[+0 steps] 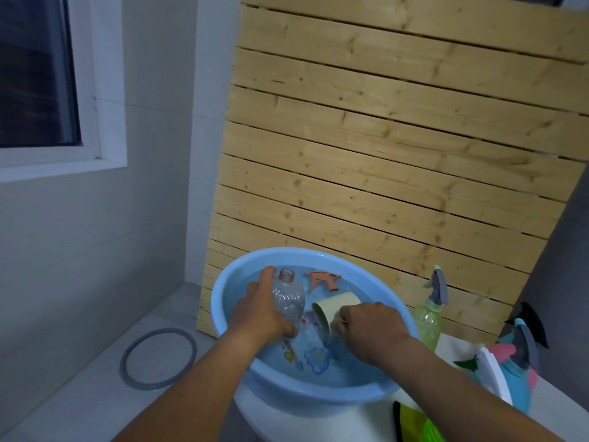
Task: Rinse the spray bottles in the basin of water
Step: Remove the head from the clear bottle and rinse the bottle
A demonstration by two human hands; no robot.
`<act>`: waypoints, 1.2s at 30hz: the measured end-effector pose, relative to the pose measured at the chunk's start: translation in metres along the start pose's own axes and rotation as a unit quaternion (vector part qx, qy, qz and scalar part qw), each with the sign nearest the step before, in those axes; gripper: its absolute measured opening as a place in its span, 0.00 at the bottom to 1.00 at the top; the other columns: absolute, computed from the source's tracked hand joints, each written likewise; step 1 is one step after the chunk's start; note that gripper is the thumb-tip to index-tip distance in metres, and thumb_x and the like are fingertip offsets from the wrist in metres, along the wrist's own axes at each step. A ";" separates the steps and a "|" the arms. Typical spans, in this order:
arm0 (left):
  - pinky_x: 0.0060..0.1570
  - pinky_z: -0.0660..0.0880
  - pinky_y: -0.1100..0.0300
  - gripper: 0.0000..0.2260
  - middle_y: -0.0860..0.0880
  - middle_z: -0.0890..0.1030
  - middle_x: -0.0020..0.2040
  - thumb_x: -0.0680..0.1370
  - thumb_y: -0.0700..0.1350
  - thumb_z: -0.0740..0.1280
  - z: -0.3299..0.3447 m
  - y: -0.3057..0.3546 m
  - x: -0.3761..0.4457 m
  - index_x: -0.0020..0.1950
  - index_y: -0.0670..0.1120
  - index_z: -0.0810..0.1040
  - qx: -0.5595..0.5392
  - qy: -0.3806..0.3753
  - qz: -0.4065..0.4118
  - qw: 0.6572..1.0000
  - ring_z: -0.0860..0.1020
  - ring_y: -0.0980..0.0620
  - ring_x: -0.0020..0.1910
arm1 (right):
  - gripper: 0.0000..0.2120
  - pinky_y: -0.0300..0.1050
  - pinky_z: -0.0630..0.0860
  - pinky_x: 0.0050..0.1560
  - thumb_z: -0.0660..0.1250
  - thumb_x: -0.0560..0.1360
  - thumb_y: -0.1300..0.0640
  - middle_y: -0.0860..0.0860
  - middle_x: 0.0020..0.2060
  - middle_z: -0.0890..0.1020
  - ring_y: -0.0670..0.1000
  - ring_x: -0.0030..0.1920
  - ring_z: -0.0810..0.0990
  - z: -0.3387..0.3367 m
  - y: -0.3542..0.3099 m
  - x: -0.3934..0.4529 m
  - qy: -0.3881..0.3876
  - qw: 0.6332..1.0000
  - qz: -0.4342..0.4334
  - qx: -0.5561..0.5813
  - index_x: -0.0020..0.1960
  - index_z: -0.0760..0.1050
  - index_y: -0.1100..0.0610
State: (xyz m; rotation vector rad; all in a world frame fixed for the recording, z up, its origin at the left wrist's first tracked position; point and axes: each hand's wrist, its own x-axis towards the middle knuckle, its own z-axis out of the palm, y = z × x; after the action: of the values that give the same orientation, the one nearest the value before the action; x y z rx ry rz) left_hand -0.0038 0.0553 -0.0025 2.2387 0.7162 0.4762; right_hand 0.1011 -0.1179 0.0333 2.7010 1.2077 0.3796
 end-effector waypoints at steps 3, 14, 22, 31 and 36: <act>0.52 0.76 0.52 0.48 0.49 0.69 0.59 0.58 0.49 0.81 -0.001 0.001 -0.001 0.71 0.60 0.57 0.015 -0.004 0.001 1.000 0.77 0.43 0.55 | 0.20 0.46 0.67 0.44 0.49 0.82 0.45 0.54 0.54 0.80 0.58 0.55 0.78 0.005 -0.003 0.002 -0.064 0.994 0.032 0.086 0.55 0.76 0.53; 0.49 0.74 0.54 0.44 0.50 0.67 0.58 0.59 0.49 0.82 -0.001 0.003 -0.002 0.67 0.57 0.58 0.040 -0.017 -0.003 0.999 0.77 0.42 0.54 | 0.14 0.36 0.51 0.25 0.58 0.77 0.52 0.51 0.27 0.60 0.47 0.18 0.53 -0.008 0.001 0.007 -0.087 0.747 0.290 0.592 0.35 0.60 0.53; 0.45 0.72 0.57 0.44 0.51 0.65 0.55 0.59 0.49 0.81 -0.001 0.004 -0.003 0.66 0.63 0.57 0.051 -0.030 0.004 0.998 0.76 0.44 0.48 | 0.16 0.39 0.53 0.24 0.63 0.72 0.50 0.48 0.23 0.59 0.51 0.25 0.54 -0.021 0.002 0.011 0.011 0.749 0.288 0.596 0.33 0.59 0.53; 0.42 0.70 0.58 0.40 0.51 0.64 0.55 0.62 0.47 0.80 -0.003 0.004 -0.004 0.61 0.66 0.55 0.058 -0.036 0.011 0.998 0.73 0.47 0.41 | 0.23 0.39 0.51 0.24 0.68 0.71 0.49 0.45 0.23 0.56 0.48 0.22 0.52 -0.033 0.009 0.010 0.070 0.784 0.227 0.573 0.30 0.55 0.50; 0.42 0.73 0.57 0.40 0.51 0.65 0.55 0.62 0.45 0.79 -0.002 0.003 -0.005 0.62 0.65 0.57 0.054 -0.046 0.017 0.997 0.73 0.47 0.42 | 0.22 0.41 0.52 0.26 0.68 0.71 0.49 0.46 0.23 0.57 0.48 0.23 0.53 -0.039 0.008 0.010 0.079 0.804 0.201 0.554 0.30 0.56 0.52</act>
State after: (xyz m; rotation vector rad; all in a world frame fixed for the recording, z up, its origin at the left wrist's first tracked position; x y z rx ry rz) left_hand -0.0077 0.0516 0.0010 2.3610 0.6717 0.3550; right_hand 0.1017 -0.1141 0.0739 4.0358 1.0542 -0.1674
